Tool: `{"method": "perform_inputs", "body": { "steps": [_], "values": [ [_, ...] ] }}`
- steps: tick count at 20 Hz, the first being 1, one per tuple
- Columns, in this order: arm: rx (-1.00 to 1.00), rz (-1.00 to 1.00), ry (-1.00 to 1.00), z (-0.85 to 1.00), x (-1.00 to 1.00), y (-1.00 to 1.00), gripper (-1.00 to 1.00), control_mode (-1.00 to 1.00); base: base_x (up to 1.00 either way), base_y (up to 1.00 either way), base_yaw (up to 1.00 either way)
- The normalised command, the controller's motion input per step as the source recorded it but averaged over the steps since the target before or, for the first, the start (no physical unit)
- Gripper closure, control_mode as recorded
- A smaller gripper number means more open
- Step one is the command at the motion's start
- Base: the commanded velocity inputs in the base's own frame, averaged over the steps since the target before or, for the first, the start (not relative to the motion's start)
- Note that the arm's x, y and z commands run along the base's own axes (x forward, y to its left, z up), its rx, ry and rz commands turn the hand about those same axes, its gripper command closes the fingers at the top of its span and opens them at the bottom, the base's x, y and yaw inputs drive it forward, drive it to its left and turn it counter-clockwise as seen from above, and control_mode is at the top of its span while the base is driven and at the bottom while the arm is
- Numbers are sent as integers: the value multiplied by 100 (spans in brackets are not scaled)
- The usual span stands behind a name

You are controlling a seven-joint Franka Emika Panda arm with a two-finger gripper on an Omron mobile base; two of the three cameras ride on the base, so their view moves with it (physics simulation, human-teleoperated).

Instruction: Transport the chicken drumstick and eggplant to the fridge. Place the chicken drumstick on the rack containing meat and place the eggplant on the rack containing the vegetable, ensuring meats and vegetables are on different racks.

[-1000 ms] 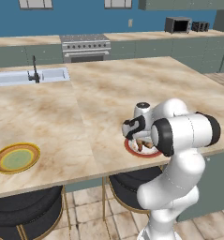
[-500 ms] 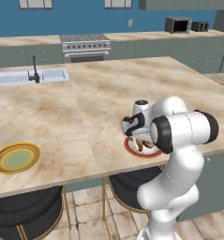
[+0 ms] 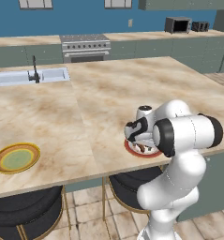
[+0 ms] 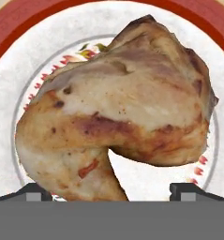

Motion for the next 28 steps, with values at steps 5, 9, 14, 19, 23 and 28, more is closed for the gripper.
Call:
{"method": "perform_inputs", "body": {
  "steps": [5,9,14,19,23,28],
  "values": [
    [2,0,0,-31,5,0,-100,-100,0,0,0],
    [2,0,0,-26,18,0,-100,-100,0,0,0],
    [3,0,0,-13,10,7,-100,-100,0,0,0],
    [5,-3,0,-37,4,30,100,-100,0,0,0],
    [8,-3,0,-38,10,18,100,-100,0,0,0],
    [3,-1,0,-27,-2,10,100,-100,0,0,0]
  ]
}}
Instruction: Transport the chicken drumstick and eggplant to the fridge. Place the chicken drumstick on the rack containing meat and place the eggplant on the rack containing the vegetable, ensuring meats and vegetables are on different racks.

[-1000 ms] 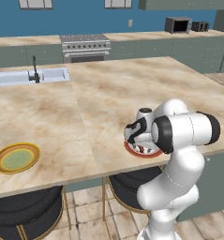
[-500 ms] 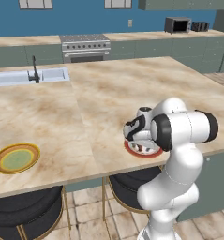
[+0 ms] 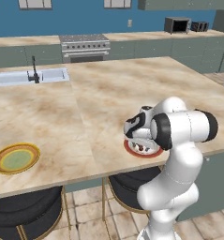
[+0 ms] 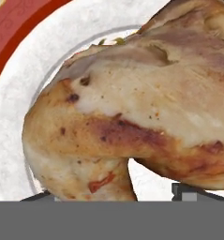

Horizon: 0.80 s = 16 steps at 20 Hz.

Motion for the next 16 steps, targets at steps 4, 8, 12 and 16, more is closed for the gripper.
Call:
{"method": "perform_inputs", "body": {
  "steps": [4,8,12,16],
  "values": [
    [0,0,-7,0,-21,23,100,-100,0,0,0],
    [0,0,-5,0,-7,24,100,-100,0,0,0],
    [0,0,-16,15,-39,9,100,-100,0,0,0],
    [0,0,-20,56,-66,5,100,-100,0,0,0]
  ]
}}
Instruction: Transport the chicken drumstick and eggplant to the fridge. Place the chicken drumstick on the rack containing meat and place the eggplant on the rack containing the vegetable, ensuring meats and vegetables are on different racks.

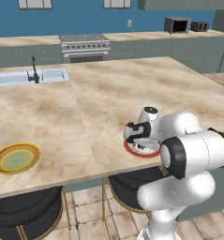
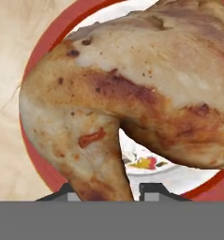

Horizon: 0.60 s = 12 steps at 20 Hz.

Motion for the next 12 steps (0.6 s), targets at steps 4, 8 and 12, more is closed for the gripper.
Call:
{"method": "perform_inputs", "body": {
  "steps": [4,8,12],
  "values": [
    [0,1,-1,67,-82,0,100,-100,0,0,0],
    [0,15,-6,57,-99,-30,100,-100,0,0,0],
    [0,27,-24,76,-100,-37,100,-100,0,0,0]
  ]
}}
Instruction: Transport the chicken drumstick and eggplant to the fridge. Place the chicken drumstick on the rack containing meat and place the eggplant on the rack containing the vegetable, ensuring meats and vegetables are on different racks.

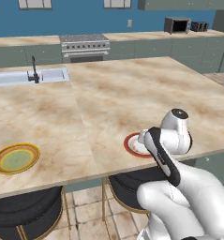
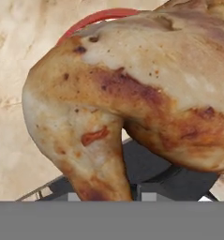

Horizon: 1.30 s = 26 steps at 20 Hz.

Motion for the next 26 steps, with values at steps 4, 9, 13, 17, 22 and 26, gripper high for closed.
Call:
{"method": "perform_inputs", "body": {
  "steps": [4,9,13,17,22,26],
  "values": [
    [0,31,-26,70,-93,-23,100,-100,0,0,0],
    [0,22,-15,71,-78,-5,100,-100,0,0,0],
    [0,4,0,82,-61,0,100,-100,0,0,0],
    [-2,0,0,66,-41,13,100,-100,0,0,0],
    [-9,0,-4,66,-60,15,100,-100,0,0,0],
    [-10,0,-3,64,-55,8,100,-100,0,0,0]
  ]
}}
